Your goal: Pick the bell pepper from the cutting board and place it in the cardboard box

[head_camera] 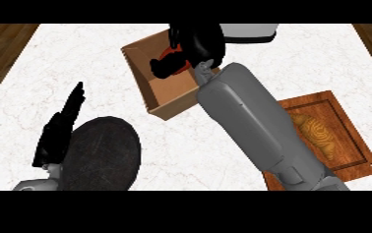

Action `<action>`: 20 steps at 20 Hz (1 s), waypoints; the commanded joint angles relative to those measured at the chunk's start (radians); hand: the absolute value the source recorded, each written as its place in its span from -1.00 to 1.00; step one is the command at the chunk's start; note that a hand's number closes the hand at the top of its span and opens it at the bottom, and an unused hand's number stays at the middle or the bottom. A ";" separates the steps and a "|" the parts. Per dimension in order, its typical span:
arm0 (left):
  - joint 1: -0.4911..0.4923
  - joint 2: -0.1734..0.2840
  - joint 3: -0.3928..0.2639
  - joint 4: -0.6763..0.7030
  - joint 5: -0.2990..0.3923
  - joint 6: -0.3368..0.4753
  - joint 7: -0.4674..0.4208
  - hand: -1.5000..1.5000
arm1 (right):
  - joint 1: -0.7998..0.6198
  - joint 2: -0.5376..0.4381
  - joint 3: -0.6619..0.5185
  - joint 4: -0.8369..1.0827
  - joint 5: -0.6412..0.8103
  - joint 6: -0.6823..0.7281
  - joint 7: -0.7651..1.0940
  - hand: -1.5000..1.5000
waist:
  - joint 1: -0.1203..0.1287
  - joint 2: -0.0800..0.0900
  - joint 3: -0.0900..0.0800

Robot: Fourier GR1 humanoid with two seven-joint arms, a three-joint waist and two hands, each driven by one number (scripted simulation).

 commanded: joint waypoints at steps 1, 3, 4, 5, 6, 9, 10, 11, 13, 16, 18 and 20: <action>-0.029 -0.059 -0.061 0.001 -0.063 0.051 0.033 0.00 | -0.091 0.001 0.044 0.217 -0.065 -0.069 -0.017 1.00 | 0.010 0.003 0.000; 0.011 -0.017 -0.018 0.003 -0.009 -0.005 -0.002 0.00 | -0.063 0.001 0.022 0.302 -0.104 -0.132 -0.070 1.00 | 0.014 0.004 0.000; 0.012 -0.029 -0.035 0.003 -0.032 0.012 -0.018 0.00 | -0.105 0.001 0.072 0.323 -0.163 -0.169 0.016 -1.00 | 0.034 0.006 0.000; 0.002 -0.012 -0.011 -0.026 -0.013 0.001 0.017 0.00 | -0.084 0.001 0.088 0.315 -0.195 -0.190 -0.008 -1.00 | 0.019 0.002 0.000; -0.005 -0.029 -0.026 -0.010 -0.033 0.019 -0.004 0.00 | -0.151 0.001 0.035 0.409 -0.203 -0.181 -0.065 -1.00 | 0.023 0.006 0.000; -0.040 -0.007 0.005 0.027 0.005 -0.021 0.008 0.00 | -0.141 0.001 0.112 0.459 -0.275 -0.290 -0.114 -1.00 | 0.032 0.008 0.000; -0.026 -0.018 -0.018 -0.011 -0.014 -0.011 0.028 0.00 | -0.144 0.001 0.133 0.433 -0.301 -0.313 -0.115 -1.00 | 0.027 0.004 0.000; -0.067 -0.039 -0.048 -0.008 -0.047 0.012 0.064 0.00 | -0.119 0.001 0.128 0.489 -0.317 -0.349 -0.170 -1.00 | 0.041 0.012 0.000; -0.002 -0.032 -0.047 -0.073 -0.030 -0.004 0.055 0.00 | -0.149 0.001 0.083 0.465 -0.358 -0.389 -0.188 -1.00 | 0.042 0.007 0.001; 0.001 -0.016 0.003 -0.015 0.000 -0.007 0.002 0.00 | -0.111 0.001 0.013 0.441 -0.371 -0.548 -0.266 -1.00 | 0.029 0.008 0.001; -0.011 -0.017 -0.005 0.008 -0.014 -0.006 -0.007 0.00 | -0.126 0.001 -0.024 0.436 -0.391 -0.621 -0.286 -1.00 | 0.018 0.007 0.001; 0.035 -0.037 -0.013 -0.011 -0.018 0.012 -0.024 0.00 | -0.098 0.001 -0.085 0.394 -0.442 -0.655 -0.365 -1.00 | 0.011 0.004 0.001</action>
